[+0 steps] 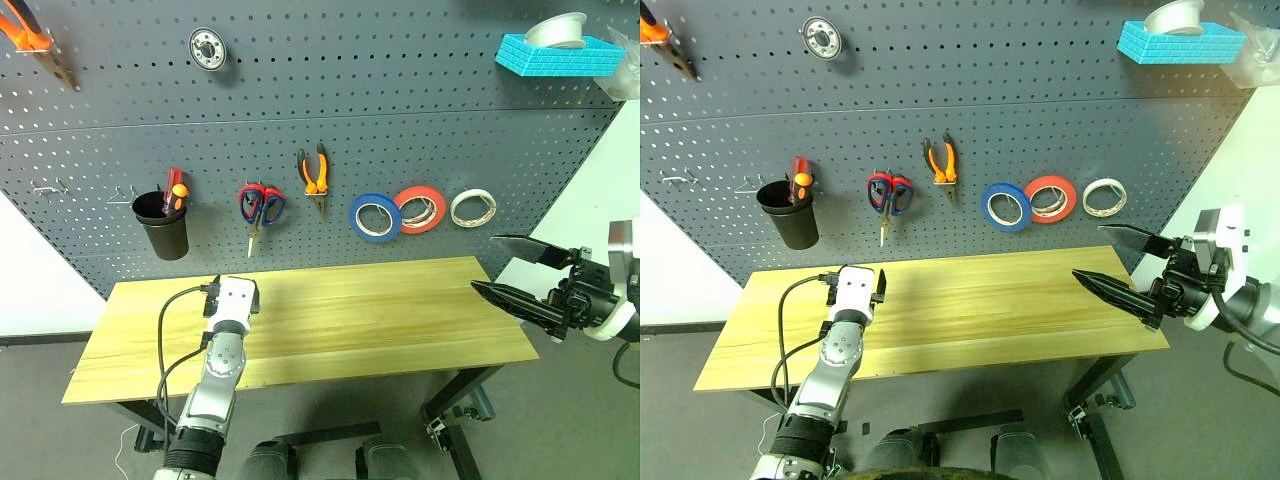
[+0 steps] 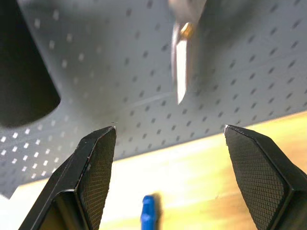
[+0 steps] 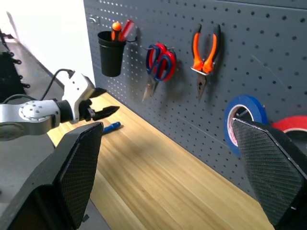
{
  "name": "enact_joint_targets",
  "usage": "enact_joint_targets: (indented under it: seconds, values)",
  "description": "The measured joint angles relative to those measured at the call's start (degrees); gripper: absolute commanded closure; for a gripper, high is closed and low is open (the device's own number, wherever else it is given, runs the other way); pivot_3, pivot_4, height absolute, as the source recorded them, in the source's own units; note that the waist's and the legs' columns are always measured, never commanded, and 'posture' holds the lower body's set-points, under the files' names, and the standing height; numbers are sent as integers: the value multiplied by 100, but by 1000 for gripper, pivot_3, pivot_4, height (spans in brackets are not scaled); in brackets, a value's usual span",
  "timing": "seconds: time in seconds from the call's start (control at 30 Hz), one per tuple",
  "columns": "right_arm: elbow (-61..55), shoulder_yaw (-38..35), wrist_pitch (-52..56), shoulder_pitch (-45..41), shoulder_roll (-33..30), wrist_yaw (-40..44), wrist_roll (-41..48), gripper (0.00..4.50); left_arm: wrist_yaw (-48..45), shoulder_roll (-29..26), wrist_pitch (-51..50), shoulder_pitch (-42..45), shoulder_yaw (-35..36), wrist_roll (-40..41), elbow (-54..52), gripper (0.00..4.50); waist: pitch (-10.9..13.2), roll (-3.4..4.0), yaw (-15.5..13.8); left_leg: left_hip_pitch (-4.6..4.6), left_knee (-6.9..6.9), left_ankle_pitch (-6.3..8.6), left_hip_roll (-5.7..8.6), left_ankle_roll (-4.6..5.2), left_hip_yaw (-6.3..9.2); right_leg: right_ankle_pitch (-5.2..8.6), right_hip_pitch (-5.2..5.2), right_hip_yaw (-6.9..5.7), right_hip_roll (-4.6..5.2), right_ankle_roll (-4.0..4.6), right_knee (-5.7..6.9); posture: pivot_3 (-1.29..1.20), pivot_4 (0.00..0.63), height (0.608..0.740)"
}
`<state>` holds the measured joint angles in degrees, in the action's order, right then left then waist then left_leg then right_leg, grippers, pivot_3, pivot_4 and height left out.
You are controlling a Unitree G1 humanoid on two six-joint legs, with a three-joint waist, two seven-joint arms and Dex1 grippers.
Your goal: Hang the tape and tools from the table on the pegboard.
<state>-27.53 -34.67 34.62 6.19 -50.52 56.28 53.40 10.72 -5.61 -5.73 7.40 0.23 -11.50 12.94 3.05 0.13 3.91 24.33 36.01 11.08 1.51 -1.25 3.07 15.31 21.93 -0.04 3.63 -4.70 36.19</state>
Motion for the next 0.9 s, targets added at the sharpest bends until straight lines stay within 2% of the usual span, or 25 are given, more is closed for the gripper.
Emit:
enact_joint_targets:
  seconds: [0.5, 0.9]
  values:
    - [-29, 4, -13, -68, 1, -17, -3, 0, 20, -114, -1794, 866, 1193, 949, 1375, 758, 1, -1, -3, 1, 0, 0, 1, 1, 2, 0, 1, -1, 0, -1, 0, -185, 19, 717]
    - [-23, 3, -11, -38, -1, -15, -35, 0, -312, -766, -1964, 1947, 1475, 1376, 2891, 758, 1, -2, -2, 4, -3, 2, 1, -2, 3, 0, 5, 0, 7, 0, -2, -197, 26, 717]
